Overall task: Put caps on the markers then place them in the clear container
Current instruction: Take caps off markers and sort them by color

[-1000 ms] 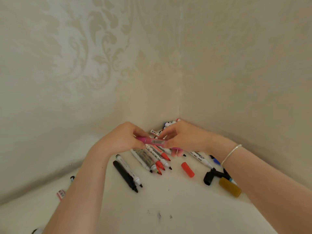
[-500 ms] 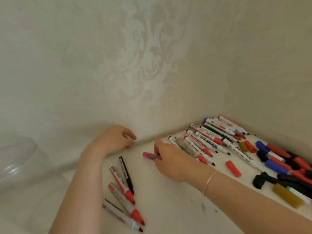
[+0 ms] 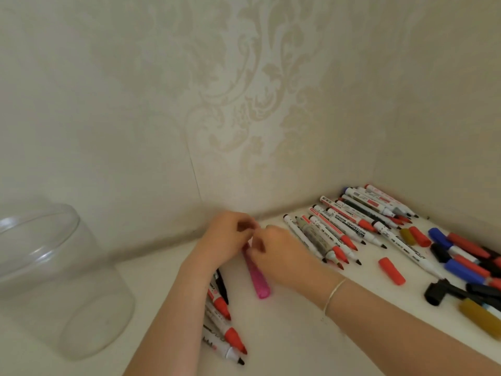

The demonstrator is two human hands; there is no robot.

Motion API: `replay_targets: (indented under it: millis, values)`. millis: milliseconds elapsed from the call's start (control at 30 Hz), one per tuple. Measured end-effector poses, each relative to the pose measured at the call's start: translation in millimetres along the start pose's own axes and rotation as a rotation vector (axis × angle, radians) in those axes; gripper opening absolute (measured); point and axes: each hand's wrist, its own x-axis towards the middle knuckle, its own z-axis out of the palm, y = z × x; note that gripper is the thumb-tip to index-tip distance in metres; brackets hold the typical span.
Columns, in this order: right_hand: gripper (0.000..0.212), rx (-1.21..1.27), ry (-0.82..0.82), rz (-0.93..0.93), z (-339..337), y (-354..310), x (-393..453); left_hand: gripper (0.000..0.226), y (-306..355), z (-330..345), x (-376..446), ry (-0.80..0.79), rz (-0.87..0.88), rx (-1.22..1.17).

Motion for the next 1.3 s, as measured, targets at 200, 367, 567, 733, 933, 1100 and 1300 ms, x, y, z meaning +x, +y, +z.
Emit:
replay_targets:
  millis: [200,367,567,733,933,1100,1300]
  values:
    - [0.018,-0.056,-0.059,0.191,-49.6,21.8,14.8,0.020,0.0,7.2,-2.6,-0.039,-0.001,0.033]
    - [0.021,-0.063,-0.174,0.203,-49.6,28.4,11.1,0.036,0.7,9.0,-2.1,-0.055,-0.017,0.018]
    - [0.022,-0.158,-0.187,0.183,-25.8,29.2,8.9,0.055,3.0,8.0,-5.1,-0.077,-0.008,-0.033]
    - [0.005,-0.299,-0.165,0.182,-16.7,32.3,11.5,0.047,1.6,13.8,-5.2,-0.112,0.021,-0.026]
    - [0.027,-0.061,-0.116,0.290,-37.4,34.6,8.4,0.042,6.1,19.5,-1.0,0.033,0.097,-0.005]
    - [0.019,0.365,-0.018,0.375,-80.1,46.7,4.2,0.040,32.0,23.6,1.5,0.179,0.195,-0.126]
    - [0.019,0.696,0.202,0.422,-128.4,83.4,-18.8,0.027,79.8,47.0,4.2,-0.008,0.232,-0.099]
